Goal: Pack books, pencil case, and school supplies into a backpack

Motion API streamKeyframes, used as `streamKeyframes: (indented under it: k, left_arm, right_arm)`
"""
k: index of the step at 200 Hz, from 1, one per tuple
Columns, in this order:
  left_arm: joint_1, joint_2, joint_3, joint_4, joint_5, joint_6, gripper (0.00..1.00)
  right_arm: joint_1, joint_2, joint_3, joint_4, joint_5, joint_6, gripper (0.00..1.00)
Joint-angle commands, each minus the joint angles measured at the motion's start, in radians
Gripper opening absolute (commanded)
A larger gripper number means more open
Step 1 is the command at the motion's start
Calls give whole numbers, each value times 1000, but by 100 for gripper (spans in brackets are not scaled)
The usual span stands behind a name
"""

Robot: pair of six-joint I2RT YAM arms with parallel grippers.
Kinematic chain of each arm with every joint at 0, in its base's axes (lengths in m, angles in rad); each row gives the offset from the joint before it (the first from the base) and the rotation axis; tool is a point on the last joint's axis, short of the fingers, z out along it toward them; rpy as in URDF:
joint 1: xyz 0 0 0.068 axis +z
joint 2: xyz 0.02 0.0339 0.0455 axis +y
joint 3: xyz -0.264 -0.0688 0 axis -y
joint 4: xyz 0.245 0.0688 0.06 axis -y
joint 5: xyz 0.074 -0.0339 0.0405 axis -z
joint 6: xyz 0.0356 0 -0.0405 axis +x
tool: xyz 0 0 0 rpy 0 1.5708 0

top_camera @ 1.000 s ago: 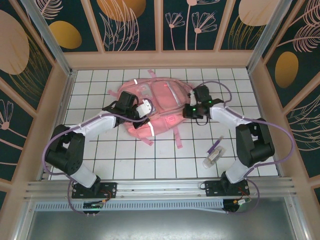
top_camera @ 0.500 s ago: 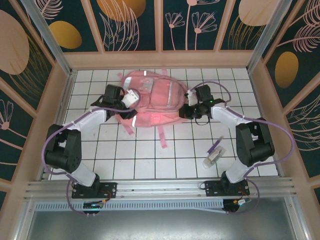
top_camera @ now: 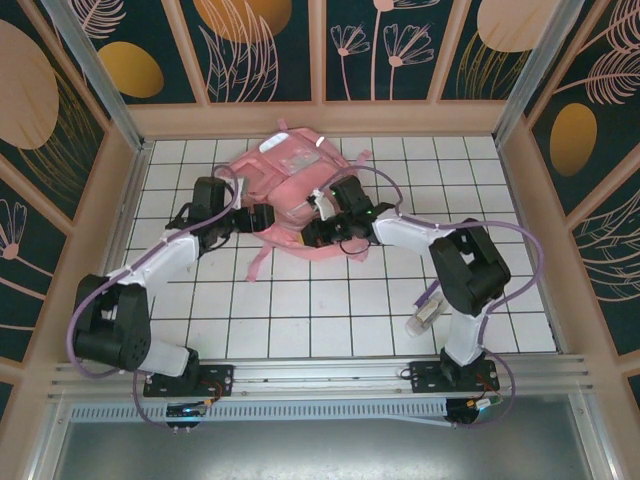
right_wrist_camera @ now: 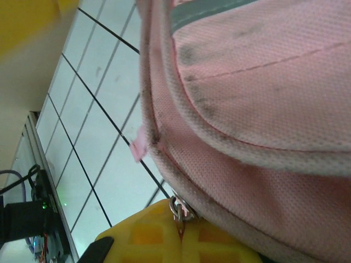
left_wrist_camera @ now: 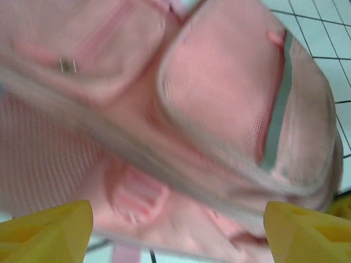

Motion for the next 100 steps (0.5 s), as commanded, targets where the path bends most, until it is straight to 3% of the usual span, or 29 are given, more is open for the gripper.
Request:
streamKeyframes:
  k: [1, 21, 54, 75, 88, 100]
  left_arm:
    - [0, -21, -12, -76, -22, -296, 80]
    - [0, 36, 8, -76, 15, -408, 83]
    - [1, 77, 16, 29, -33, -564, 81]
    - [-2, 125, 62, 9, -56, -599, 79]
    - [-1, 146, 65, 17, -73, -623, 71]
    - [-1, 158, 64, 33, -92, -637, 53]
  right_arm:
    - [25, 41, 83, 136, -53, -2, 0]
    - [62, 77, 128, 115, -60, -36, 0]
    - [135, 122, 202, 39, -7, -121, 0]
    - [167, 146, 237, 5, 10, -161, 0]
    - [178, 164, 260, -16, 33, -168, 0]
    - [180, 173, 277, -44, 81, -153, 0]
